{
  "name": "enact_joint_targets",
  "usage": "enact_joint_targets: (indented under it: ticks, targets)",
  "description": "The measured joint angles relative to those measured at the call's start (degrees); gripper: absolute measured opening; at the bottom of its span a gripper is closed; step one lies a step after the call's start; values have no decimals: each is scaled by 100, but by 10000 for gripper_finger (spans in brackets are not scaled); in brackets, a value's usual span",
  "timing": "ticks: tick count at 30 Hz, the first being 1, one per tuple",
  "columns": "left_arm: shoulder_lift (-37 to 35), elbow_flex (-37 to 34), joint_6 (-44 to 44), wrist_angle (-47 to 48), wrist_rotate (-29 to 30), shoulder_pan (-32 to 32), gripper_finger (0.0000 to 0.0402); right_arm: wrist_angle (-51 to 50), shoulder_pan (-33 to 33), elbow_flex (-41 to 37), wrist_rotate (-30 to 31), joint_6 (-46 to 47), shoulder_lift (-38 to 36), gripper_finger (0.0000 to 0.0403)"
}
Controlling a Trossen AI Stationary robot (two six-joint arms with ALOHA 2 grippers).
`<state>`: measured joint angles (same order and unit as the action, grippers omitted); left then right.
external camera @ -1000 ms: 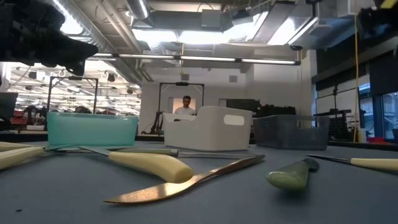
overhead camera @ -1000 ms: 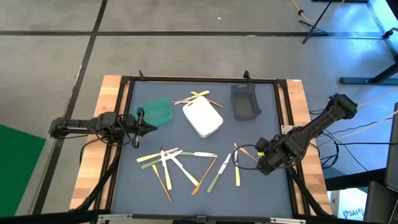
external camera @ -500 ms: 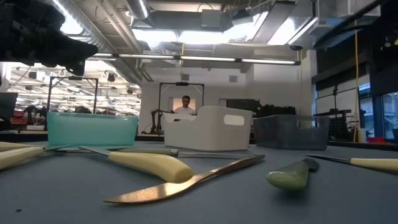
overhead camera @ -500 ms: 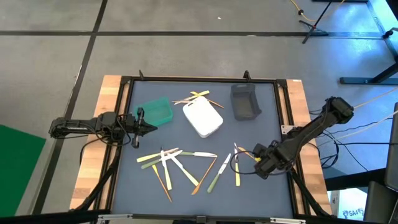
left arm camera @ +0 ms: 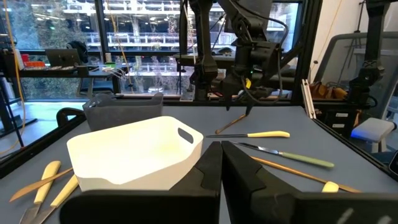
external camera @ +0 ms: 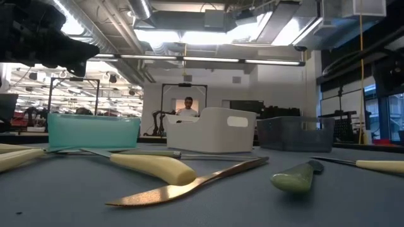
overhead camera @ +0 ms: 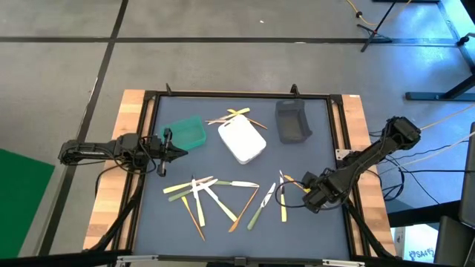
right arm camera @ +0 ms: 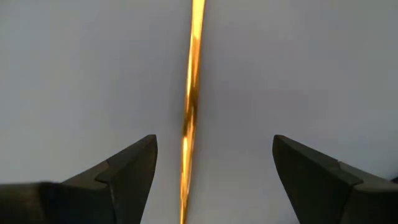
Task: Sort silverware by color (type)
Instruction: Put the right gold table knife into the black bin
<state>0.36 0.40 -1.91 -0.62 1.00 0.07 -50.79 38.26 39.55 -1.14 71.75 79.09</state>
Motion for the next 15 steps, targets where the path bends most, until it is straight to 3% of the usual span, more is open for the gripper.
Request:
enact_joint_targets:
  ticks: [15]
  targets:
    - [2,0,-1,-2,2,0,0,276,0,-185,2,-20,0,308]
